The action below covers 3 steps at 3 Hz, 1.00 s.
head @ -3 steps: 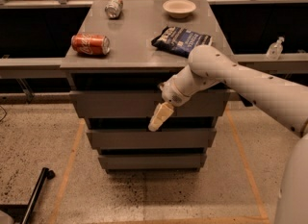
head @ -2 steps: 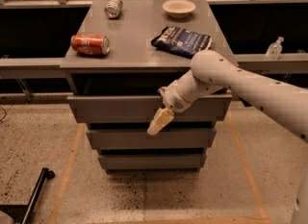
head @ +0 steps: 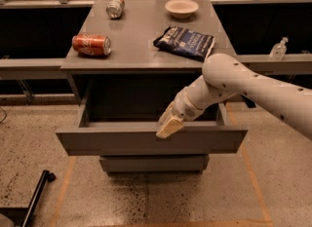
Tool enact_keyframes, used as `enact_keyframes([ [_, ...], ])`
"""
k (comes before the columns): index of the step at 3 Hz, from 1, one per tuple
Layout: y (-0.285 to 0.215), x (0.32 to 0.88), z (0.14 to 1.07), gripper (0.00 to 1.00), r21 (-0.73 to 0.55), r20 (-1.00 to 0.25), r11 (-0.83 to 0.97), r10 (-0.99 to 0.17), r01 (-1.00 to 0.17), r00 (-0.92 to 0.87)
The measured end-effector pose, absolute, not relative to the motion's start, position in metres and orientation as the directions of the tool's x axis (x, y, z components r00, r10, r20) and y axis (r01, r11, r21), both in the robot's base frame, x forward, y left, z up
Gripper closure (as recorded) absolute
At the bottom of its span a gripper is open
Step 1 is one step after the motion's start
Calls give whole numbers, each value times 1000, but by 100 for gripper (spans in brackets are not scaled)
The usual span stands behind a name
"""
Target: Open top drawer
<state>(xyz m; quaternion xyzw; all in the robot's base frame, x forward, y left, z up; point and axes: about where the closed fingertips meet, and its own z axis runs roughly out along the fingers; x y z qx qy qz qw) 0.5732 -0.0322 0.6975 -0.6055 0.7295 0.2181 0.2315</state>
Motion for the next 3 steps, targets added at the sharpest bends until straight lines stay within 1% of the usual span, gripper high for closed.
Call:
enact_keyframes([
  [1,-55,524,716,96,91,-558,162,-809,-983,-185],
  [2,-68,502,768,92,37,-532,133,-836,-990,-132],
  [3,-72,498,817,69,-35,-543,101,-837,-994,-66],
])
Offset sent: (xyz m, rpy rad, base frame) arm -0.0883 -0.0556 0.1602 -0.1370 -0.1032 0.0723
